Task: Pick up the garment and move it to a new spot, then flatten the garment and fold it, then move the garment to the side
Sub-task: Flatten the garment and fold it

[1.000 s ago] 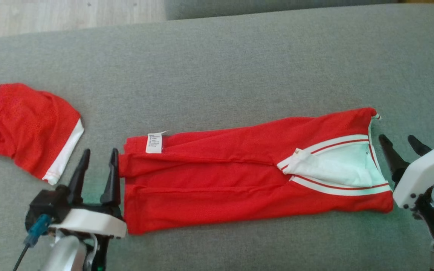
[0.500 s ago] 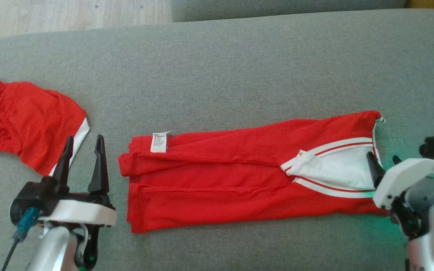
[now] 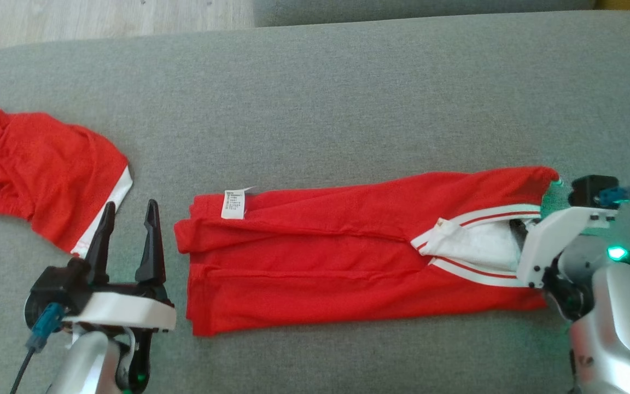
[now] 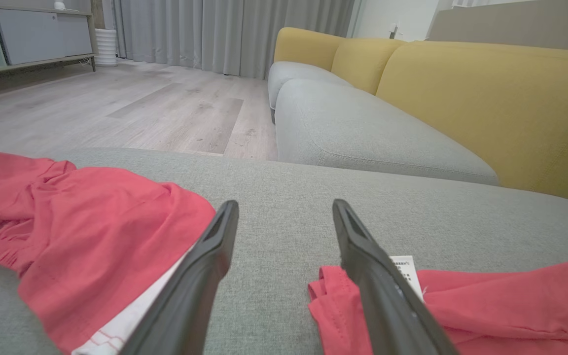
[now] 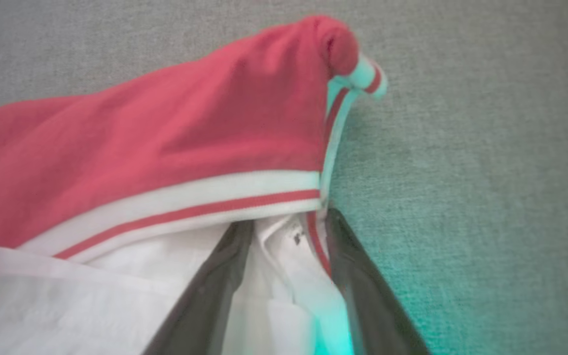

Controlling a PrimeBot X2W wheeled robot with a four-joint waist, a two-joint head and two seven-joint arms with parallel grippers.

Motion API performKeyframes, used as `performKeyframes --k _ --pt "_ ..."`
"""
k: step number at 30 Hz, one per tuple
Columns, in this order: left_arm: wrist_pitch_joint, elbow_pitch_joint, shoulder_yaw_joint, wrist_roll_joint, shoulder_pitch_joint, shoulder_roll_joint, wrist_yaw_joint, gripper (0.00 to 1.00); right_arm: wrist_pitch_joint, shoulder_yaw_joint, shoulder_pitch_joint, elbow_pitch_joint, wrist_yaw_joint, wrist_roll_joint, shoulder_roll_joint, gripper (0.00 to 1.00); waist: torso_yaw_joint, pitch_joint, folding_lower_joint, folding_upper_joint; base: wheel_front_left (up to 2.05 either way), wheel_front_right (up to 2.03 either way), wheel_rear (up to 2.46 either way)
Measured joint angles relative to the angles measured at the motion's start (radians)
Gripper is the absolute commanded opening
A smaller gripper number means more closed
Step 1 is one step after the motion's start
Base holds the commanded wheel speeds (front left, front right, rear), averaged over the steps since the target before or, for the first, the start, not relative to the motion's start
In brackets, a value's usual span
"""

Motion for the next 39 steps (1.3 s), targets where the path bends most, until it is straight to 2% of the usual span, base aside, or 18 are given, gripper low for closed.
performKeyframes --k 6,10,17,22,26,31,35,39 --pt "0.0 0.006 0.003 -0.01 0.001 -0.002 -0.008 1.0 0.003 0.033 0.0 -0.016 0.0 0.039 -0.011 0.0 -0.012 -0.003 0.0001 0.0 0.0 0.0 0.0" --pt "0.0 0.006 0.005 -0.01 0.001 -0.002 -0.008 1.0 0.024 0.023 0.02 -0.073 0.0 0.04 -0.034 0.0 -0.025 -0.008 0.0002 0.0 0.0 0.0 0.0" --pt "0.0 0.0 0.014 -0.01 0.003 -0.002 -0.008 1.0 0.086 -0.132 0.092 -0.27 0.0 -0.004 -0.109 0.0 -0.052 -0.01 0.0002 0.0 0.0 0.0 0.0" --pt "0.0 -0.001 0.026 -0.009 0.004 -0.002 -0.008 1.0 0.139 -0.227 0.106 -0.382 0.0 -0.026 -0.131 0.0 -0.071 -0.009 0.0002 0.0 0.0 0.0 0.0" --pt "0.0 -0.001 0.026 -0.009 0.005 -0.003 -0.008 1.0 0.169 -0.244 0.123 -0.431 0.0 -0.029 -0.13 0.0 -0.077 -0.019 0.0002 0.0 0.0 0.0 0.0" --pt "0.0 0.0 0.026 -0.009 0.018 -0.006 -0.009 1.0 0.206 -0.164 0.177 -0.513 0.0 0.011 -0.081 0.0 -0.075 -0.04 0.0001 0.0 0.0 0.0 0.0" --pt "0.0 0.001 0.026 -0.009 0.04 -0.007 -0.009 1.0 0.22 -0.024 0.209 -0.584 0.0 0.052 -0.04 0.0 -0.071 -0.058 0.0 0.0 0.0 0.0 0.0" --pt "0.0 0.0 0.025 -0.009 0.058 -0.007 -0.008 1.0 0.227 0.149 0.205 -0.615 0.0 0.086 -0.031 0.0 -0.064 -0.07 0.0 0.0 0.0 0.0 0.0"
